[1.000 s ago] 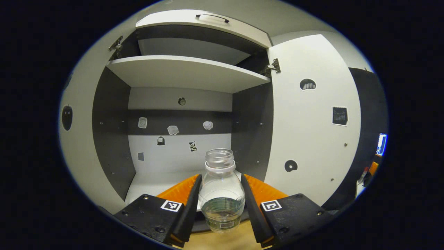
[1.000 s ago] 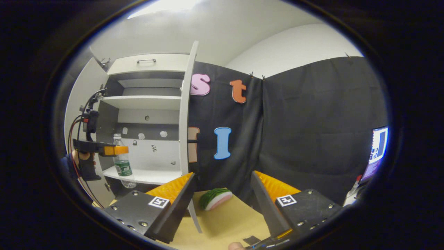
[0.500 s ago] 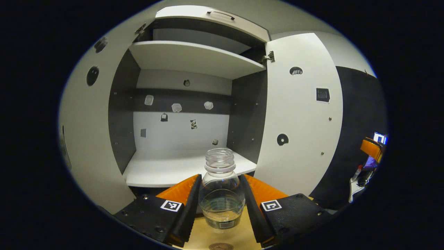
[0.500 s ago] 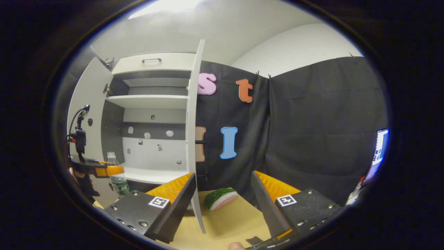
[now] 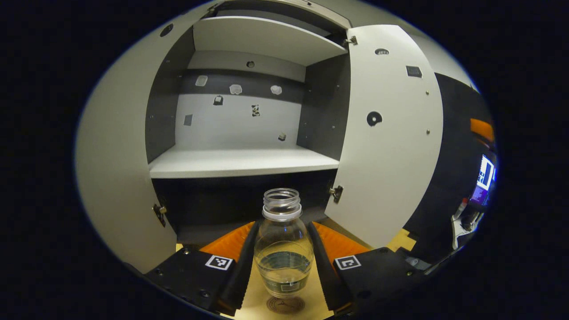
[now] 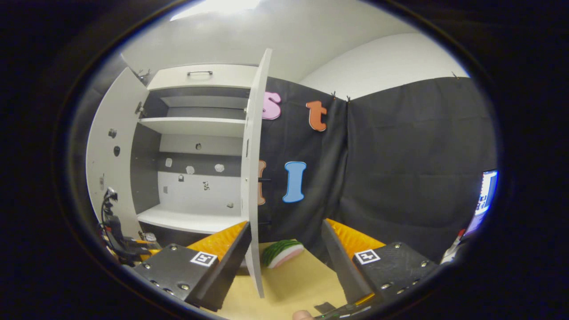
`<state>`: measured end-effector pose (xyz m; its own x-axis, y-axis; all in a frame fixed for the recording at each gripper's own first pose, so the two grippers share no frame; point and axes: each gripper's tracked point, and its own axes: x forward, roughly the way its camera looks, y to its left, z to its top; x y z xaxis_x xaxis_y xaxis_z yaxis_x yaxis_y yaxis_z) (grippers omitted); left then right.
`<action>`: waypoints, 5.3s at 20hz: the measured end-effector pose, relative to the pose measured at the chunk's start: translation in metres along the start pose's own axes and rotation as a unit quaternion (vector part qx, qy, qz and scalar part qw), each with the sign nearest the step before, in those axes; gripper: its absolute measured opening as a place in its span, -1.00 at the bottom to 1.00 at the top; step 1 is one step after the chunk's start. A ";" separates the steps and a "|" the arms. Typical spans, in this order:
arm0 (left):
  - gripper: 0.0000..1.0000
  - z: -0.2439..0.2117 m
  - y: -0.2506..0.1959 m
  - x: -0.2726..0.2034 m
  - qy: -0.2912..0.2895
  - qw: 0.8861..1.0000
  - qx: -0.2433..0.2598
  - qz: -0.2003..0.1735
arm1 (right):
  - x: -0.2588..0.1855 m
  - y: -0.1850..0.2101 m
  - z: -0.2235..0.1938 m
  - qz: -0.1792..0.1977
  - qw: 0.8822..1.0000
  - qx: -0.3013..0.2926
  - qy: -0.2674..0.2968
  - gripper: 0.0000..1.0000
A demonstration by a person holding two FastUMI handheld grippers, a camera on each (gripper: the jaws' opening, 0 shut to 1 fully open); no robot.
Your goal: Grasp the bottle in the cabinet with the left hand and place it on the coaster, then close the right door with the right hand and the left door with the left hand.
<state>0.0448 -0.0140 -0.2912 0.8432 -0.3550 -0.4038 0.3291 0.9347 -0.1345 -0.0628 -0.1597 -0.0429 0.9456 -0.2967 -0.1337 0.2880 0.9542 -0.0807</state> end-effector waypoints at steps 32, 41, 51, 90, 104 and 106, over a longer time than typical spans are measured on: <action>0.41 -0.129 -0.007 0.001 0.023 0.999 -0.027 -0.013 | -0.013 0.009 -0.012 -0.003 0.999 -0.038 0.037 0.92; 0.41 -0.138 -0.020 -0.023 0.036 0.999 0.005 -0.028 | -0.008 0.016 -0.017 0.007 0.999 -0.033 0.041 0.93; 0.54 -0.139 -0.015 -0.028 0.054 0.998 -0.009 -0.012 | -0.013 0.014 -0.029 0.012 0.998 -0.033 0.053 0.94; 0.81 0.137 -0.023 -0.135 -0.180 0.980 0.013 0.079 | 0.040 -0.010 -0.023 0.030 0.999 0.007 0.034 0.94; 0.82 0.171 0.043 -0.241 -0.204 0.946 -0.023 0.250 | 0.100 -0.001 -0.005 0.056 0.998 0.010 0.009 0.94; 0.82 0.169 0.049 -0.249 -0.202 0.943 -0.026 0.264 | 0.100 0.004 -0.003 0.066 0.998 0.013 0.008 0.90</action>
<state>-0.0773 0.1173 -0.0447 0.9804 0.1905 -0.0508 -0.1934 0.9793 -0.0601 0.0328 -0.1855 -0.0596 0.9729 -0.1690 -0.1575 0.1654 0.9856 -0.0359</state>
